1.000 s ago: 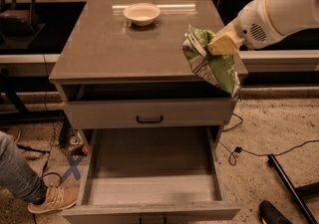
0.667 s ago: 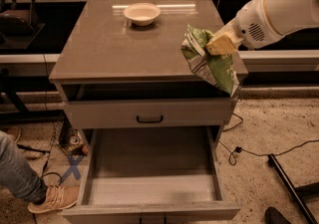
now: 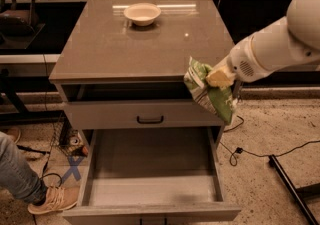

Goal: Place green jalapeno chip bag into middle drawer

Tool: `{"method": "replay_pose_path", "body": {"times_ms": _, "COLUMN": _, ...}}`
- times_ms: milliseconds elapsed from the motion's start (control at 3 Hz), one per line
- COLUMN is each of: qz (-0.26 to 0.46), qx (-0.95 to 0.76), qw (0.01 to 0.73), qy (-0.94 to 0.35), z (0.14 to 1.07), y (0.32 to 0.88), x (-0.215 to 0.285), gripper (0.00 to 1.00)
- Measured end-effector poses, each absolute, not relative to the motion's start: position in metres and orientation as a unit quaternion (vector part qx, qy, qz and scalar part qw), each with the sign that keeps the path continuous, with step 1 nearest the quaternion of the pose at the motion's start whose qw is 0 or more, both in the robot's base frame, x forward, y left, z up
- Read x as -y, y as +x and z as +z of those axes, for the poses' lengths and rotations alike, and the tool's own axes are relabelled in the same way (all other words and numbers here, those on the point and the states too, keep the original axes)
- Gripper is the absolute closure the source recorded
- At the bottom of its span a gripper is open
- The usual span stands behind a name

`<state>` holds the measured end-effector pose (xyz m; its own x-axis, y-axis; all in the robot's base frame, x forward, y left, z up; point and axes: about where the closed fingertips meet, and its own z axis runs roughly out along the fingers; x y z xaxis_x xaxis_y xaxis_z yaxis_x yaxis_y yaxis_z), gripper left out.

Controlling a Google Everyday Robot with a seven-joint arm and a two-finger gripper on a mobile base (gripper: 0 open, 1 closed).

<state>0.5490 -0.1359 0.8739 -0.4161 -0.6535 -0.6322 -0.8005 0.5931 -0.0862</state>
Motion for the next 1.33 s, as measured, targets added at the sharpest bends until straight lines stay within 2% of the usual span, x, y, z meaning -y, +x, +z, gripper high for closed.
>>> {"method": "replay_pose_path", "body": {"times_ms": 667, "qz": 0.142, "qx": -0.859, "qw": 0.213, "qy": -0.443, "z": 0.728, "y": 0.511, "x": 0.121, "gripper": 1.0}}
{"method": "replay_pose_path", "body": {"times_ms": 1333, "qz": 0.145, "qx": -0.867, "qw": 0.197, "qy": -0.434, "z": 0.687, "y": 0.509, "x": 0.123, "gripper": 1.0}}
